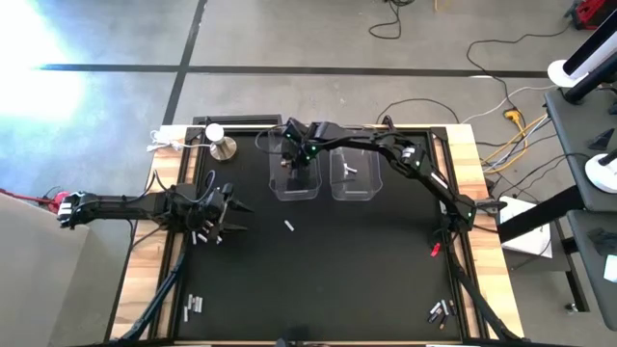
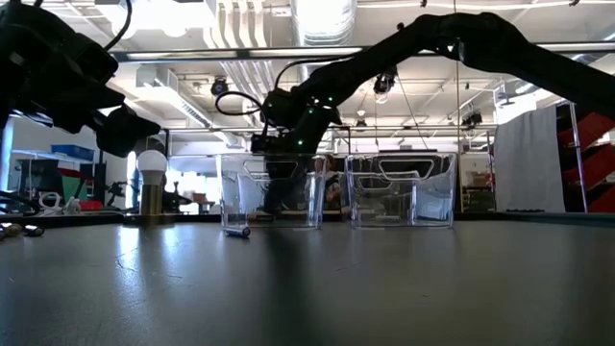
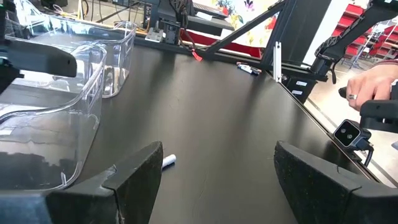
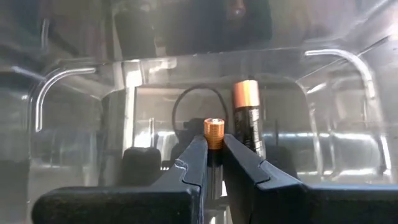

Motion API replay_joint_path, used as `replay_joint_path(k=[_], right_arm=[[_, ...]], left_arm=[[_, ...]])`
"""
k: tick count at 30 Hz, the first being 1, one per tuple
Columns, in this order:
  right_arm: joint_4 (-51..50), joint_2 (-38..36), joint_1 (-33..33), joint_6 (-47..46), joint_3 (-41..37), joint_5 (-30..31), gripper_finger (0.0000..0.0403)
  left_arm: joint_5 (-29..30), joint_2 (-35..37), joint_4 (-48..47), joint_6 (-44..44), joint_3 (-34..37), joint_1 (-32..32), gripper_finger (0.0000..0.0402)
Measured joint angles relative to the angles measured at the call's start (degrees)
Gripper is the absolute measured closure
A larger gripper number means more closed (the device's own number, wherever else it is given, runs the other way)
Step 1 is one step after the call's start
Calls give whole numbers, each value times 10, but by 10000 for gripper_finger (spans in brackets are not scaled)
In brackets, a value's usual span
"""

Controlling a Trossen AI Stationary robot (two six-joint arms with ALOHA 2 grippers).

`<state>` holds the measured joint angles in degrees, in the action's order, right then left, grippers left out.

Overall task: Sort batteries
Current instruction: Put the black battery into the left transparent bin

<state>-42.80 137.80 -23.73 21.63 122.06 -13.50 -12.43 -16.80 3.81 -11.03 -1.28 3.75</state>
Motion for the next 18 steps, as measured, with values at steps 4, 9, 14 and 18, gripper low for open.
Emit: replay_joint_path(k=[4,9,14,18], right_arm=[[-22,0,4,18,0,0,374],[-35,0,10,33,0,0,374],[-35,-1,12,34,0,0,374],[-35,-1,12,30,0,1,373]], left_arm=[[0,0,0,0,0,0,118],[0,0,0,0,0,0,118],[0,0,0,0,0,0,118],[0,0,0,0,0,0,118]])
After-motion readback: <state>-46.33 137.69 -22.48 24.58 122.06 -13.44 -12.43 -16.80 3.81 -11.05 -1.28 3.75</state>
